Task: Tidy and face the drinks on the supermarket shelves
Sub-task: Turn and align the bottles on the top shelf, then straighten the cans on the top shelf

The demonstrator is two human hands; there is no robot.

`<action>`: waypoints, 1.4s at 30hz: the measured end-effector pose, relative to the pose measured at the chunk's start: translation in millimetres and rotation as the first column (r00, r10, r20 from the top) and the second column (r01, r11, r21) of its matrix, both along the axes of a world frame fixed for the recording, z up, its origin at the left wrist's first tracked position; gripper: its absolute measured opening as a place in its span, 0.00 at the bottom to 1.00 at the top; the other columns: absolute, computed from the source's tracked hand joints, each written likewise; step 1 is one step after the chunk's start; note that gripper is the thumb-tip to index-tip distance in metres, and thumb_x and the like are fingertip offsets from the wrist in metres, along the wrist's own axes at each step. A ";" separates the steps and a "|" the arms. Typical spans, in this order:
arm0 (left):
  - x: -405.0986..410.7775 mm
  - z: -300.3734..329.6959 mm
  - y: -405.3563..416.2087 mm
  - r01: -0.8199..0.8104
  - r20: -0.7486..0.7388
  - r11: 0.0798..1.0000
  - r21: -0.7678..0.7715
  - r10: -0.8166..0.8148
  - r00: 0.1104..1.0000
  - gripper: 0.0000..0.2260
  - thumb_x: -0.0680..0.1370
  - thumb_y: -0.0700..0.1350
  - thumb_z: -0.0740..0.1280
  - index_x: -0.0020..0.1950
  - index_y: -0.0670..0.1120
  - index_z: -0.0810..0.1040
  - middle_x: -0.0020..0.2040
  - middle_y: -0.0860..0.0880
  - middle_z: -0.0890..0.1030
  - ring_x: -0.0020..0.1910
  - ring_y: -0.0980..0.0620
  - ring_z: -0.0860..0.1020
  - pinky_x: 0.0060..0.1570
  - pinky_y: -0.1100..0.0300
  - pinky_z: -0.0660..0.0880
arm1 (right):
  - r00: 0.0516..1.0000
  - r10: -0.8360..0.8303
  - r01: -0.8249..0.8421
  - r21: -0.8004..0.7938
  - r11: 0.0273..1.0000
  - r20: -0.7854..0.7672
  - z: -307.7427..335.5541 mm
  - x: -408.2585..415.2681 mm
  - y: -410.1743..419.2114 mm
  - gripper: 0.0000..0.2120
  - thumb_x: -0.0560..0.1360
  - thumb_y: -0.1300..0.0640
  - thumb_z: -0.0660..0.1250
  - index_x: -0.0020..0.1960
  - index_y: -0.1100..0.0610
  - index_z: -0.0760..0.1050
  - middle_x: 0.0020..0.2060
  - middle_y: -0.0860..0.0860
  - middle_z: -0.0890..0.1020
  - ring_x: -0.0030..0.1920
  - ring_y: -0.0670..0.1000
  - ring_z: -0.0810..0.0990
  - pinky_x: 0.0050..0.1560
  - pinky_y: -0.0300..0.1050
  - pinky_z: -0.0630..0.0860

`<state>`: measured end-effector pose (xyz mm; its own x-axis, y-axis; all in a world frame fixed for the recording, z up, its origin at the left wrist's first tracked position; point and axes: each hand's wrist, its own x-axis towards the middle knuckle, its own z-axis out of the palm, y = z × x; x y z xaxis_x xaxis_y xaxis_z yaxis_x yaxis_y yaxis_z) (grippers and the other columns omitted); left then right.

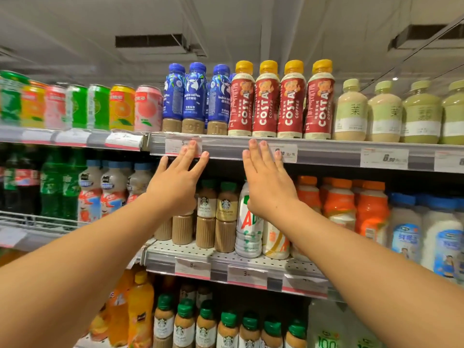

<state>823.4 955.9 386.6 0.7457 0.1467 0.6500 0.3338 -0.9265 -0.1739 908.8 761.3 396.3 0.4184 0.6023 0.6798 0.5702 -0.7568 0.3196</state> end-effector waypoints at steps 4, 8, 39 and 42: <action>-1.3 1.4 -4.0 -0.035 -0.027 0.999 -0.002 0.035 0.999 0.48 0.70 0.42 0.65 0.78 0.55 0.35 0.78 0.47 0.31 0.78 0.48 0.37 0.76 0.43 0.43 | 0.998 -0.030 0.028 0.044 0.999 0.059 -11.5 7.6 12.0 0.39 0.76 0.55 0.58 0.78 0.62 0.37 0.77 0.60 0.36 0.77 0.61 0.34 0.75 0.62 0.38; -16.8 1.1 2.5 -0.008 -0.021 0.998 0.066 0.010 1.000 0.42 0.71 0.45 0.63 0.79 0.54 0.42 0.80 0.48 0.40 0.78 0.49 0.42 0.76 0.46 0.43 | 0.999 -0.024 0.021 0.074 0.997 0.037 -9.4 5.7 15.4 0.38 0.77 0.56 0.57 0.78 0.62 0.37 0.77 0.60 0.36 0.77 0.61 0.35 0.76 0.63 0.41; -90.3 24.0 261.1 0.174 0.008 0.965 0.195 -0.179 0.984 0.40 0.73 0.42 0.66 0.80 0.52 0.47 0.80 0.48 0.50 0.76 0.46 0.53 0.74 0.49 0.52 | 0.996 -0.051 0.045 -0.078 0.996 -0.071 22.0 -113.6 265.5 0.41 0.75 0.54 0.67 0.79 0.56 0.46 0.79 0.56 0.45 0.78 0.57 0.43 0.76 0.53 0.49; -106.2 31.5 277.7 0.124 0.047 0.979 0.163 -0.133 0.990 0.40 0.70 0.39 0.66 0.78 0.50 0.52 0.78 0.45 0.54 0.75 0.44 0.56 0.73 0.47 0.56 | 0.995 -0.035 0.031 -0.037 0.999 -0.098 20.4 -115.0 266.5 0.41 0.74 0.53 0.67 0.79 0.55 0.48 0.79 0.55 0.46 0.78 0.57 0.44 0.75 0.53 0.52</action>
<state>717.2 1233.5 418.0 0.7125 -0.0570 0.6993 0.2272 -0.9243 -0.3068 793.8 1027.8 416.7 0.5024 0.6097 0.6131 0.5751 -0.7651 0.2897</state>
